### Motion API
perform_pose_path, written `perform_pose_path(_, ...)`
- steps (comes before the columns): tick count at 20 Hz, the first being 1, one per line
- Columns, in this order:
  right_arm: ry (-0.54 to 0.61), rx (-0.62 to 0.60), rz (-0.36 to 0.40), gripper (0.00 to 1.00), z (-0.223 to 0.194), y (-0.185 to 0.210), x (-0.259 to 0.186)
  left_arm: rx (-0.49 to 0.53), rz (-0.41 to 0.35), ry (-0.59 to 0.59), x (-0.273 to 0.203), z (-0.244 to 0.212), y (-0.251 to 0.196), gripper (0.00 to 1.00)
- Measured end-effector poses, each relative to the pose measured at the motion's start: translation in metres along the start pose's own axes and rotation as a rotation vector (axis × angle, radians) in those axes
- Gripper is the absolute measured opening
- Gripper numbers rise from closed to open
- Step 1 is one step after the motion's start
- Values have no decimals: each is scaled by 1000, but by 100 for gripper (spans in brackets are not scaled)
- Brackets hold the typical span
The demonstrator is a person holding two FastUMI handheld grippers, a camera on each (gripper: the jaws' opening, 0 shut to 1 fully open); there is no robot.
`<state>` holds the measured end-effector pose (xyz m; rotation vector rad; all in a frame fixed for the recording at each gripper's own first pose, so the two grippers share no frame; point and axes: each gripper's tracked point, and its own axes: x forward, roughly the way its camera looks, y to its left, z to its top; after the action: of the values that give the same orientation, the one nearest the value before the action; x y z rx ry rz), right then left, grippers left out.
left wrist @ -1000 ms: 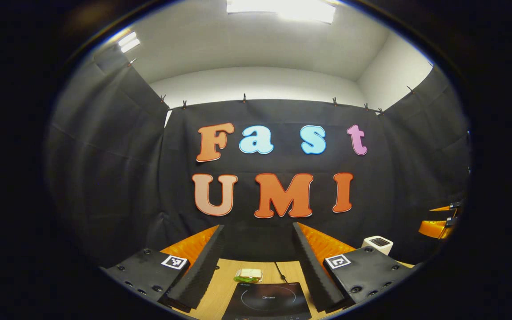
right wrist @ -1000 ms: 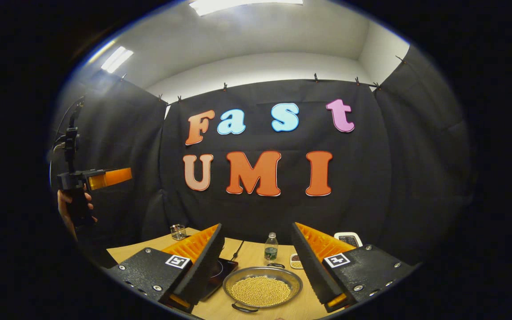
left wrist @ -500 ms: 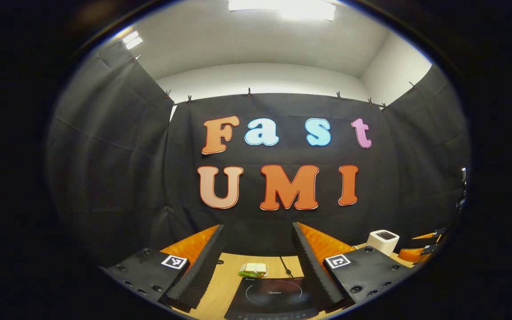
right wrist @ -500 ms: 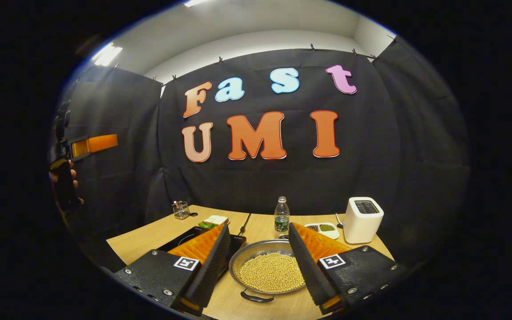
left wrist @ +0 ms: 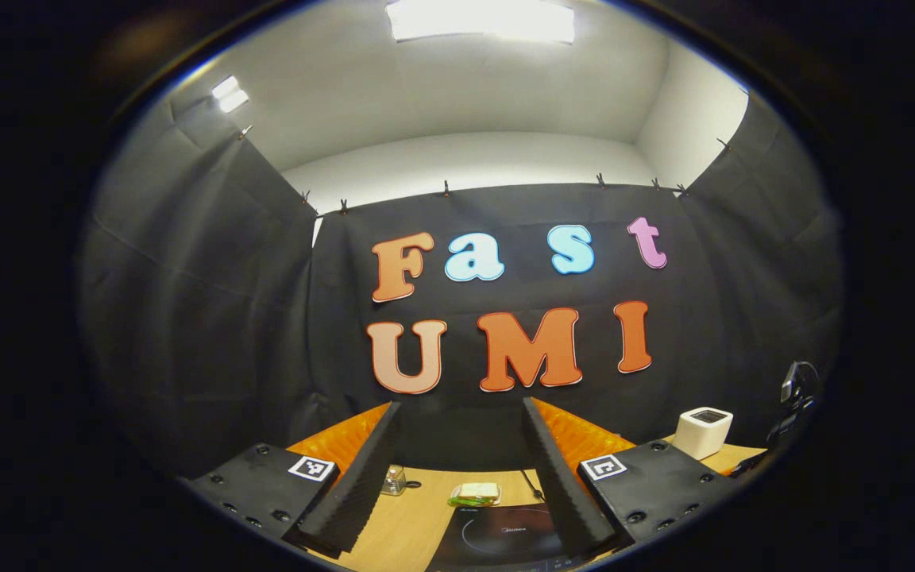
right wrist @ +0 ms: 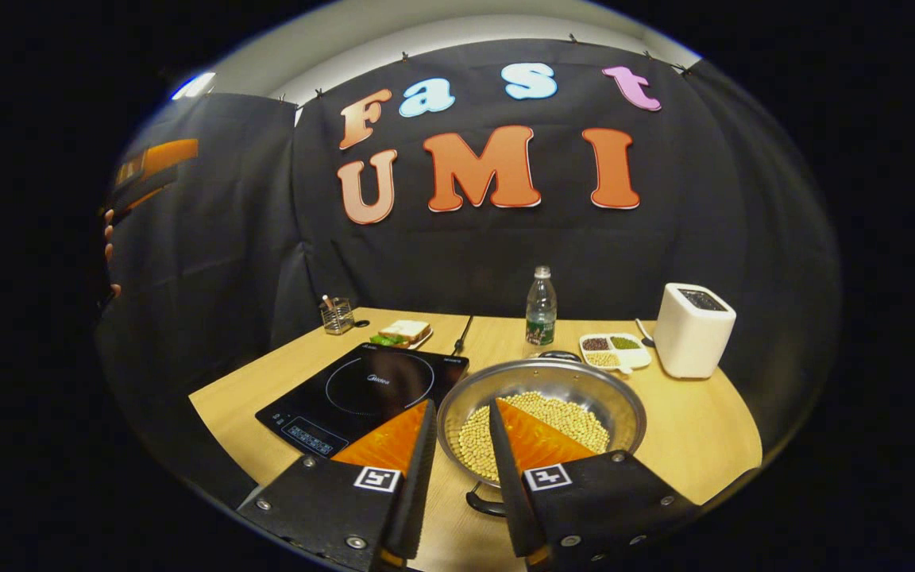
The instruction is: First push the handle of the pot to place it horizontally, then grasp the pot with both hands and set it on the induction cooktop.
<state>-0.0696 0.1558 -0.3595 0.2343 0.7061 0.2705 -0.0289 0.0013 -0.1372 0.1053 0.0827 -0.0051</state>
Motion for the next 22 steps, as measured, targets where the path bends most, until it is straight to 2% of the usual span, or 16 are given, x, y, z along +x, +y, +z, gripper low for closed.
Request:
perform_pose_path(3,68,30,8,31,-26,6,10,37,33,-35,-3,4,8,96)
perform_pose_path(6,119,43,22,9,-41,13,17,38,36,-40,-6,2,7,96)
perform_pose_path(8,156,43,35,2,-52,17,19,35,40,-39,-5,2,8,96)
perform_pose_path(15,367,112,63,0,-105,26,27,31,49,-24,-7,-2,10,97)
perform_pose_path(22,557,180,88,0,-123,26,31,30,69,-13,-10,-5,13,96)
